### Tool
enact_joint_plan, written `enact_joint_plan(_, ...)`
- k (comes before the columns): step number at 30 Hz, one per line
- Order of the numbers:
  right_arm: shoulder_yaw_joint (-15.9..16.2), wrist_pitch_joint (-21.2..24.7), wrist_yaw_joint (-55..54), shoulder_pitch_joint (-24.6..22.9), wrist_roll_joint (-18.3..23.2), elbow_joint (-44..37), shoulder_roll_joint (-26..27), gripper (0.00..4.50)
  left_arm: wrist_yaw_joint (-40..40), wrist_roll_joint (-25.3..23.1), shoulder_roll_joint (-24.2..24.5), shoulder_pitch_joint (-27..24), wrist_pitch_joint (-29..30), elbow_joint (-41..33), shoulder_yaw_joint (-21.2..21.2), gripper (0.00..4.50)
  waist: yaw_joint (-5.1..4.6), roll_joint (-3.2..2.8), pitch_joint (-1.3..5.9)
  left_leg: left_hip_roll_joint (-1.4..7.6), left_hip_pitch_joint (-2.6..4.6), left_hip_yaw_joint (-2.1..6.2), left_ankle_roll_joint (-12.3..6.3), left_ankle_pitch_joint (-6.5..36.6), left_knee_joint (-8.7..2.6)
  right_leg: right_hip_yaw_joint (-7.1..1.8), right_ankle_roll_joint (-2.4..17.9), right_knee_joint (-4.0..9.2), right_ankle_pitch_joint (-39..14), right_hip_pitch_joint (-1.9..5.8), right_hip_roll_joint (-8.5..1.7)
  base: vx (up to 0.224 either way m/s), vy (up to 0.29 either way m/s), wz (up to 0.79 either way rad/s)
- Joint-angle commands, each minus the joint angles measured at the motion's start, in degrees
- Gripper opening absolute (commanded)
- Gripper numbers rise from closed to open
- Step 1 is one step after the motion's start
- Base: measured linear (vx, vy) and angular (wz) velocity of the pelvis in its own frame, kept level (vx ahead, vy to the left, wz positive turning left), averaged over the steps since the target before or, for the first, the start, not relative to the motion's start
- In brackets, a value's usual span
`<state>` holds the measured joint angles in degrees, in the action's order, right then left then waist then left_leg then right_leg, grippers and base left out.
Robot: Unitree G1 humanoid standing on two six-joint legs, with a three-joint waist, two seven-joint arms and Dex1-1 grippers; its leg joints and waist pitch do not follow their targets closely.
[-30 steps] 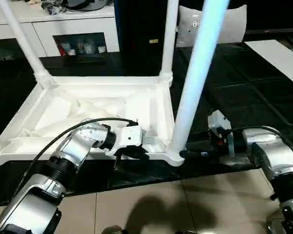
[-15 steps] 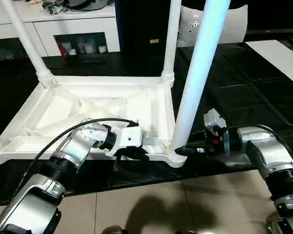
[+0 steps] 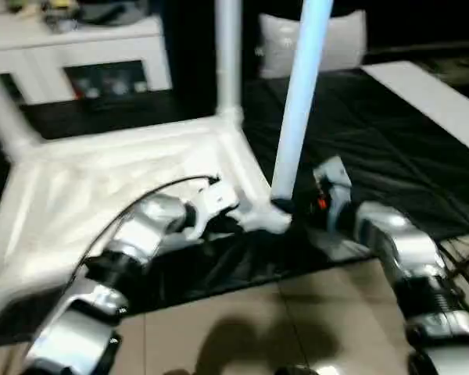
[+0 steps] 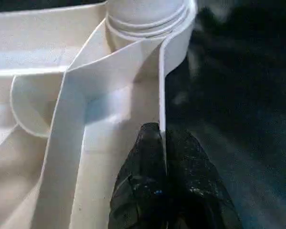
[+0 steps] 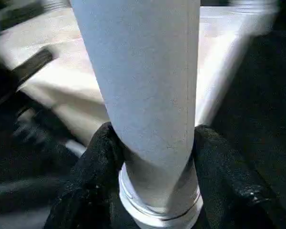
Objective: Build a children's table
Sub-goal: Rotate leg to tighten
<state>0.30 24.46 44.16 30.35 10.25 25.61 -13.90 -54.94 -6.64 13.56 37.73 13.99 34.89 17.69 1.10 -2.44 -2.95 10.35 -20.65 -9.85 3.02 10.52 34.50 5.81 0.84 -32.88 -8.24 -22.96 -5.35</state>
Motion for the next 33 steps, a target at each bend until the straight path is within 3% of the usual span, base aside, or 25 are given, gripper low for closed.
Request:
enact_joint_plan(1,0.84,3.57,-8.84,4.17,0.65,3.85,7.17,1.88,3.95,0.41,-5.12,2.65,2.93,-1.57,0.46,0.00,-0.25,0.79,3.60,1.73,0.12,1.53,-0.81,20.30,-4.41,-1.47,5.51,5.54,-33.15,2.47,-3.35,0.000,0.000,0.00)
enact_joint_plan(5,-0.50,1.52,-14.62,6.79,-0.20,7.48,11.15,1.88,8.87,-0.87,-7.82,4.21,4.28,-0.07,-0.10,0.00,-1.22,0.82,3.75,1.49,-0.07,1.32,-1.57,18.72,-4.07,-1.58,6.31,5.62,-31.50,2.24,-3.41,0.000,0.000,0.00)
enact_joint_plan(6,-0.77,0.79,-15.52,7.22,-0.28,8.12,11.87,2.23,9.97,-1.05,-8.40,4.59,4.53,0.40,-0.24,0.00,-1.19,0.88,3.87,1.52,-0.07,1.17,-2.31,17.61,-4.01,-1.67,7.00,5.46,-29.89,2.31,-3.38,0.000,0.000,0.00)
enact_joint_plan(8,1.35,-4.62,-14.64,7.07,-2.67,8.93,11.59,2.58,11.78,-1.47,-8.96,5.16,4.32,1.30,-0.42,0.00,-0.83,0.87,4.07,1.83,-0.22,1.07,-2.96,15.72,-4.07,-1.96,8.33,4.94,-25.62,2.44,-3.42,0.000,0.000,0.00)
enact_joint_plan(10,1.12,-4.91,-14.37,6.70,-2.44,8.68,11.41,2.69,12.19,-1.71,-8.73,5.25,4.12,1.44,-0.34,0.00,-0.64,1.13,4.18,1.91,-0.61,0.90,-4.23,13.02,-4.08,-2.21,10.64,4.17,-19.63,2.88,-3.26,0.000,0.000,0.00)
enact_joint_plan(16,0.19,-6.17,-12.35,4.59,-2.70,6.15,8.59,3.21,9.82,-1.88,-6.71,4.11,1.84,0.30,-0.03,0.00,0.27,0.74,4.43,1.96,-0.66,0.72,-5.73,9.30,-3.86,-2.39,12.11,3.55,-14.99,3.31,-3.35,0.000,0.000,0.00)
enact_joint_plan(18,-0.10,-9.00,-7.69,3.39,-2.75,5.48,4.34,3.45,7.26,-2.47,-4.39,3.15,-0.98,0.59,0.86,0.00,0.58,0.55,4.49,2.11,-0.56,0.69,-6.12,9.21,-3.82,-2.42,12.94,3.30,-12.79,3.28,-3.27,0.000,0.000,0.00)
enact_joint_plan(22,-0.19,-12.90,2.60,1.69,-1.82,4.73,-3.13,3.76,1.84,-2.65,-0.58,2.07,-5.93,1.21,2.51,0.00,1.52,0.66,4.46,2.24,-0.41,0.55,-6.35,9.82,-3.78,-2.50,13.51,3.22,-12.41,3.22,-3.32,0.000,0.000,0.00)
enact_joint_plan(27,0.65,-13.71,10.64,0.11,-0.78,1.86,-7.80,4.18,-3.10,-2.50,2.24,1.52,-9.78,1.67,3.74,0.00,2.77,0.52,4.33,2.55,-0.26,0.57,-5.85,11.02,-3.96,-2.54,12.38,3.28,-14.40,3.21,-3.27,0.000,0.000,0.00)
enact_joint_plan(28,2.30,-14.90,15.34,-0.66,-1.04,0.91,-10.18,4.18,-5.83,-2.38,3.68,1.33,-11.04,1.69,4.42,0.00,2.75,0.27,4.22,2.56,-0.16,0.61,-5.46,11.80,-4.03,-2.45,12.57,3.35,-14.92,3.08,-3.21,0.000,0.000,0.00)
enact_joint_plan(33,5.68,-18.40,25.90,-1.74,-0.28,-0.05,-13.94,4.18,-11.81,-1.65,5.93,1.03,-15.96,1.69,6.01,0.00,3.15,0.46,4.24,2.60,-0.25,0.62,-5.38,13.27,-4.02,-2.43,12.40,3.50,-16.99,3.25,-3.41,0.000,0.000,0.00)
